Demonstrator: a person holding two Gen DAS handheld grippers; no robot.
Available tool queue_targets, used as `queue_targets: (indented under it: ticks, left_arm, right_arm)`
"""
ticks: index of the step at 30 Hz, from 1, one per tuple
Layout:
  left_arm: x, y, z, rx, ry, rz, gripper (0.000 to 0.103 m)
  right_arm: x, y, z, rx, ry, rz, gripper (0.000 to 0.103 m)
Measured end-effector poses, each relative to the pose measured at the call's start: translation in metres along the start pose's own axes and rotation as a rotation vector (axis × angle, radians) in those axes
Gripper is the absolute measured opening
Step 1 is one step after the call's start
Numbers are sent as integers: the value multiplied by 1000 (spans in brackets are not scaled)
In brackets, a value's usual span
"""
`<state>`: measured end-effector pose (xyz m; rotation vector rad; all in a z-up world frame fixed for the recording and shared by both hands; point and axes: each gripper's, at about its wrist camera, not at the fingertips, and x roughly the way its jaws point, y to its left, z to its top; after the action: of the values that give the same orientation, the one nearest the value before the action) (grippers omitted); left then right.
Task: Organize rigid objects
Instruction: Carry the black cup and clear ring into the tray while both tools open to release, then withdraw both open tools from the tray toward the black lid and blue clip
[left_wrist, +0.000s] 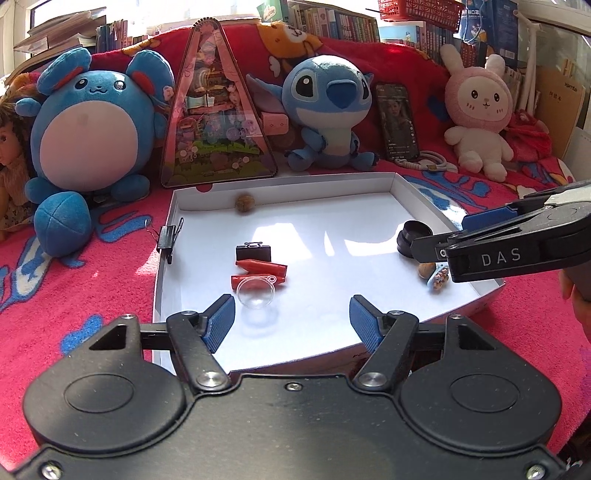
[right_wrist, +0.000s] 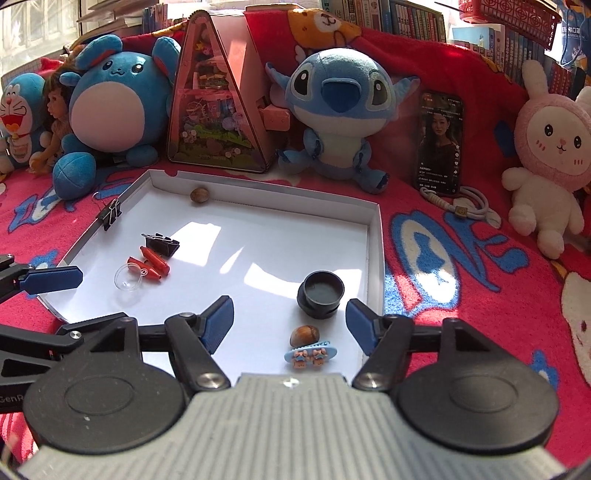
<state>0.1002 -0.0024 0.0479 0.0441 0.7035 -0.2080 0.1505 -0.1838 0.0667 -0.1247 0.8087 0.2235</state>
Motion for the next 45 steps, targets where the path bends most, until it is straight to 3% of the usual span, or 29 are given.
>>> queue_targets:
  ticks: [21,37,45]
  left_arm:
    - [-38,-23,-28,48,-4,-85,67]
    - [-31,-36,-55,45,47,-129,67]
    - [-19,-43,-62,32,70,-145,55]
  right_arm:
    - [-38,0,-39,8,-48,40,82]
    - [-48,4,-71,28,-43,58,84]
    - [-45,-1,-79,55,-25,61,84]
